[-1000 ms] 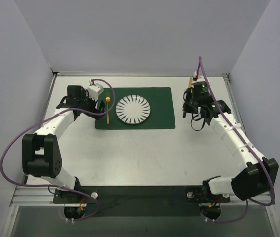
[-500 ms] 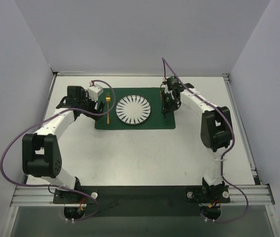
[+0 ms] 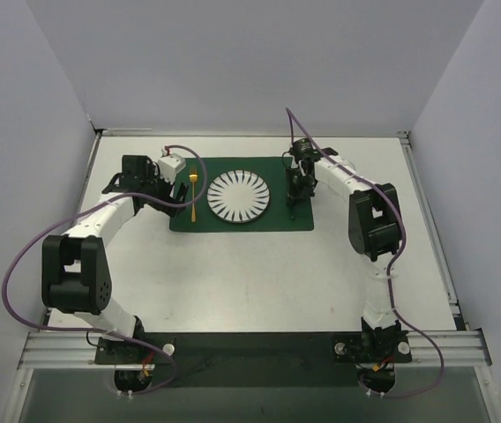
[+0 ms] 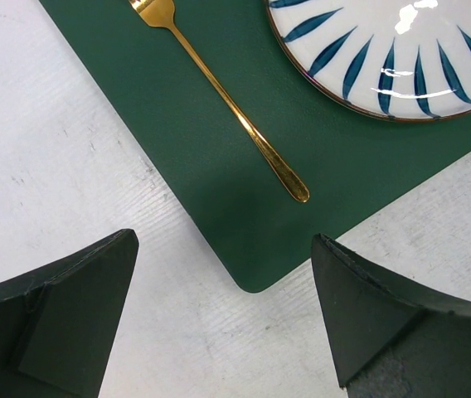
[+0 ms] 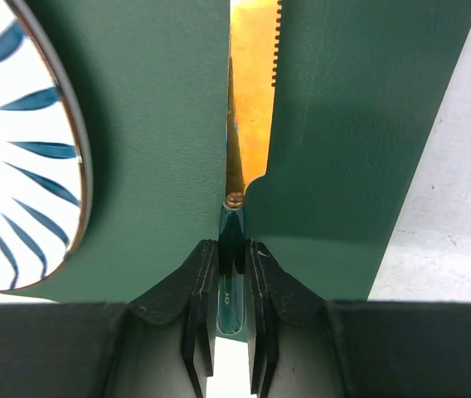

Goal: Set the dinner table for one person

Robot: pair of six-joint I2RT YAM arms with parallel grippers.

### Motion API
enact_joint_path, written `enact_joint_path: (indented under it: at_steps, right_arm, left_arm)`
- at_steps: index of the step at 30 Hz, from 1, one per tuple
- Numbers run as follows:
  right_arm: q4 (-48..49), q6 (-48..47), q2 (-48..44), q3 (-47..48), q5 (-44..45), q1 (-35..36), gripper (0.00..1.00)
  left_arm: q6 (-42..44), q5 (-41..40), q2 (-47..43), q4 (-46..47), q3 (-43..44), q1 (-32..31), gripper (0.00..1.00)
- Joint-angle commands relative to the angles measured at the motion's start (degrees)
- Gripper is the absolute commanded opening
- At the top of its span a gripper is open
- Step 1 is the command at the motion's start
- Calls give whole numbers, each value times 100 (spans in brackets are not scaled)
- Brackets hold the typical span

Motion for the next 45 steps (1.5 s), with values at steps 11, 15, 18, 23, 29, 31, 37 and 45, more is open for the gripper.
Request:
enact_joint_path:
  at_steps: [11, 15, 18, 23, 29, 31, 37, 45]
  right_arm:
    - [-570, 113, 258, 391, 285, 189, 0]
    - [-605, 78, 337, 549, 435, 198, 0]
    - [-632, 69, 399, 664, 479, 198, 1]
    - [-702, 69, 557, 840, 470, 198, 2]
    - [-763, 148, 566, 770, 505, 207, 3]
    - [-781, 174, 548, 752, 479, 207, 3]
    - [-886, 306, 391, 612, 575, 269, 3]
    - [-922, 236, 329, 585, 611, 303, 8]
  left_arm:
    - [54, 42, 45, 64, 122, 27, 97]
    - [45, 33, 28, 64, 122, 27, 97]
    - [54, 33, 19, 64, 122, 27, 97]
    - [63, 42, 45, 64, 122, 36, 97]
    - [72, 33, 54, 64, 122, 36, 97]
    - [80, 42, 63, 64, 122, 27, 97]
    - [80, 42, 80, 64, 131, 27, 97]
    - [80, 60, 98, 64, 122, 27, 97]
